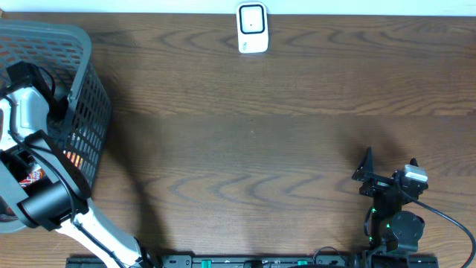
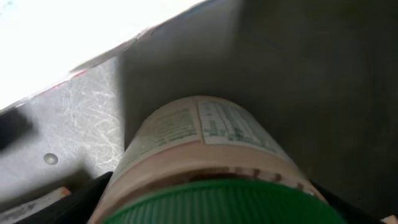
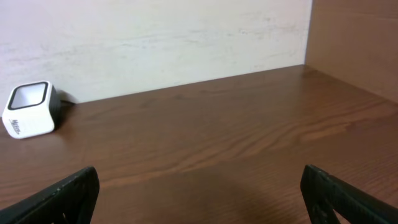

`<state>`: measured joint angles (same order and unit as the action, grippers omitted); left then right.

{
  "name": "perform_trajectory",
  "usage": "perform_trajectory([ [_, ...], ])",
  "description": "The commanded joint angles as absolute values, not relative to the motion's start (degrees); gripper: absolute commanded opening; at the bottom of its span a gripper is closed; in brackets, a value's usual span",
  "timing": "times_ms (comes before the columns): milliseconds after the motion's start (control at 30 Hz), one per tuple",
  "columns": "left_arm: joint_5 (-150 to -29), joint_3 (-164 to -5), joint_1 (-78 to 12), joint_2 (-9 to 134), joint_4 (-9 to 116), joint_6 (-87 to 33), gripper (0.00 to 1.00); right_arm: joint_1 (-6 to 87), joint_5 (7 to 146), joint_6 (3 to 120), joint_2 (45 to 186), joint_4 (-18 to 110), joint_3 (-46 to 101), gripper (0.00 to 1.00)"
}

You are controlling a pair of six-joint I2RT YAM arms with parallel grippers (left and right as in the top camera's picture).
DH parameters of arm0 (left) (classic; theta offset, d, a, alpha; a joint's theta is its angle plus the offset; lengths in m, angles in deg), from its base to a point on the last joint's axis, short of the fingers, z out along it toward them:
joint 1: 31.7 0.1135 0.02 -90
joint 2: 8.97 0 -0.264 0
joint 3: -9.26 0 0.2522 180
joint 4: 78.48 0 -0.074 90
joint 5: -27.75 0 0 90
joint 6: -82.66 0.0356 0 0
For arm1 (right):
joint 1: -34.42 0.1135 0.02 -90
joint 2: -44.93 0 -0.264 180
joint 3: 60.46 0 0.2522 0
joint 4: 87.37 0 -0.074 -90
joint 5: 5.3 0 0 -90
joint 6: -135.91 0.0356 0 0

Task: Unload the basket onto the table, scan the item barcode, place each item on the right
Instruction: 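Grasp the green-capped bottle with the left gripper and lift it, then carry the bottle to the table center and set it down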

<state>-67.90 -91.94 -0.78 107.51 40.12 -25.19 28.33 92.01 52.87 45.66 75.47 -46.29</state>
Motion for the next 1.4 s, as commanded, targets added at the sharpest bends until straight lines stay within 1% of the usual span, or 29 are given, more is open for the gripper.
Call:
perform_trajectory([
  [0, -67.8, -91.87, -0.87, 107.69, 39.53, -24.38, 0.73, 28.18, 92.12, 52.5, 45.42, 75.28, -46.38, 0.99],
  [33, -67.77, -92.29, -0.83, 107.6, 38.99, -23.7, 0.68, 28.18, 92.1, 52.5, 45.42, 75.28, -46.38, 0.99],
  [67, -67.75, -92.64, -0.8, 107.58, 38.57, -23.42, 0.66, 28.18, 92.12, 52.5, 45.42, 75.28, -46.38, 0.99],
  [200, -67.58, -96.86, -0.02, 106.75, 34.31, -22.37, 0.65, 28.18, 92.12, 52.5, 45.42, 75.28, -46.38, 0.99],
  [300, -67.58, -101.91, 1.18, 104.89, 30.57, -22.37, 0.62, 28.18, 92.1, 52.5, 45.42, 75.28, -46.38, 0.99],
  [500, -68.01, -115.89, 3.72, 97.2, 23.38, -22.44, 0.62, 28.18, 92.1, 52.5, 45.42, 75.28, -46.38, 0.99],
  [600, -73.85, -121.77, 3.63, 90.38, 22.79, -22.65, 0.62, 28.18, 92.12, 52.5, 45.42, 75.28, -46.38, 0.99],
  [667, -81.37, -123.54, 2.78, 84.61, 24.89, -25.32, 0.62, 28.18, 92.1, 52.5, 45.42, 75.28, -46.38, 0.99],
  [700, -87.9, -123.52, 1.38, 80.65, 27.29, -27.81, 0.62, 28.18, 92.1, 52.5, 45.42, 75.28, -46.38, 0.99],
  [767, -93.17, -123.52, -1.18, 77.46, 29.26, -30.98, 0.62, 28.18, 92.1, 52.5, 45.42, 75.28, -46.38, 0.99],
  [833, -96.36, -123.52, -6.71, 74.71, 30.79, -34.17, 0.62, 28.18, 92.12, 52.5, 45.42, 75.28, -46.38, 0.99],
  [1000, -94.18, -122.91, -24.52, 74.29, 30.42, -34.3, 0.62, 28.18, 92.12, 52.5, 45.42, 75.28, -46.38, 0.99],
  [1100, -85.37, -120.53, -38.73, 76.76, 28.89, -33.5, 0.62, 28.18, 92.1, 52.5, 45.42, 75.28, -46.38, 0.99],
  [1200, -78.75, -117.36, -49.94, 81.07, 27.69, -32.42, 0.62, 28.18, 92.1, 52.5, 45.42, 75.28, -46.38, 0.99],
  [1367, -68.63, -112.68, -62.55, 92.69, 27.69, -32.25, 0.62, 28.18, 92.1, 52.5, 45.42, 75.28, -46.38, 0.99],
])
